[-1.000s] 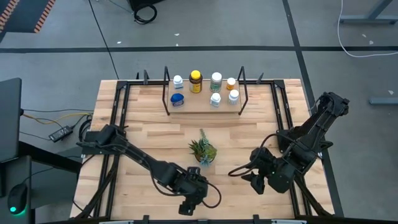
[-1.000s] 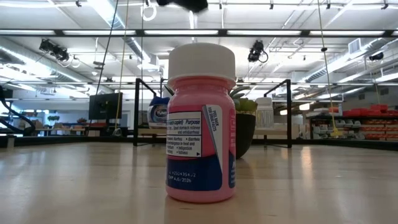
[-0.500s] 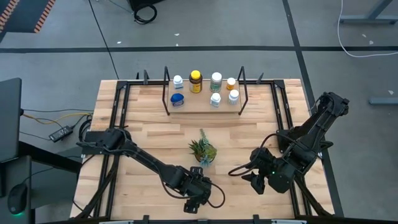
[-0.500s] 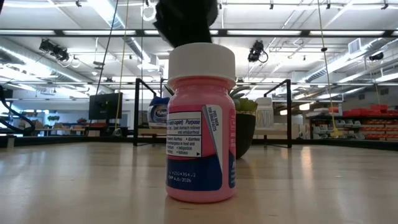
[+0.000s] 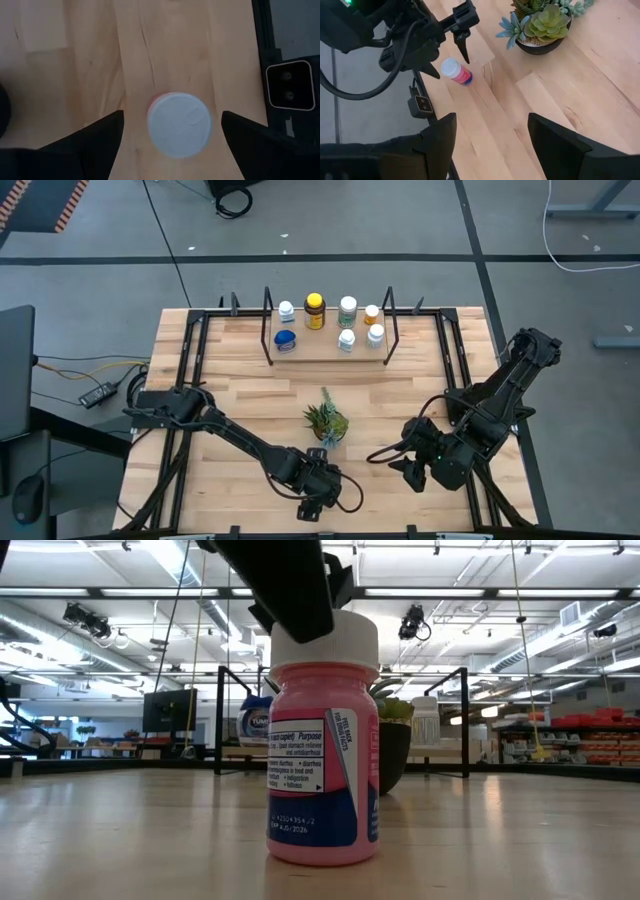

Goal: Pick and place medicine bottles onto shelf by color
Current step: Put the pink medicine bottle on the shelf

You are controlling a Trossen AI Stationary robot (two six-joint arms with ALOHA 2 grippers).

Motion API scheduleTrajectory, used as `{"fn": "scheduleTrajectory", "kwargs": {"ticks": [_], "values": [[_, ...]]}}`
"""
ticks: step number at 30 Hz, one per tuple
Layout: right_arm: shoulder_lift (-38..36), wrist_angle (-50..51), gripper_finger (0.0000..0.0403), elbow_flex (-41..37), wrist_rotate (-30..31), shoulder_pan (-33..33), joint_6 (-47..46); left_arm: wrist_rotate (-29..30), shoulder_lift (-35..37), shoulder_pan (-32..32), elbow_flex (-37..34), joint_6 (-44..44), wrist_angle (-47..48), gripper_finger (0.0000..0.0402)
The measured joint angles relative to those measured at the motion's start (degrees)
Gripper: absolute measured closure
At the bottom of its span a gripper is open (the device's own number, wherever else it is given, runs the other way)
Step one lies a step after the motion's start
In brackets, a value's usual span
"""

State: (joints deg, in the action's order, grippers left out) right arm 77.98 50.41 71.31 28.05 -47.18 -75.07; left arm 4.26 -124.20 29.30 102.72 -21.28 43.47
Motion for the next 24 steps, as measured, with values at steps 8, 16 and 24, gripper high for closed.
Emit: {"fn": "scheduleTrajectory", "kwargs": {"ticks": [8,16,24], "values": [[0.0,0.11,0.015,0.0,0.0,0.0,0.29,-0.01,-0.67,0.0,0.02,0.04,-0.28,0.006],[0.0,0.15,0.015,0.0,-0.01,0.0,0.22,-0.01,-1.66,0.17,0.02,-0.59,-0.75,0.006],[0.0,0.15,0.015,0.0,-0.01,0.0,0.27,-0.02,-1.66,0.09,0.02,-0.88,-0.36,0.0065]]}}
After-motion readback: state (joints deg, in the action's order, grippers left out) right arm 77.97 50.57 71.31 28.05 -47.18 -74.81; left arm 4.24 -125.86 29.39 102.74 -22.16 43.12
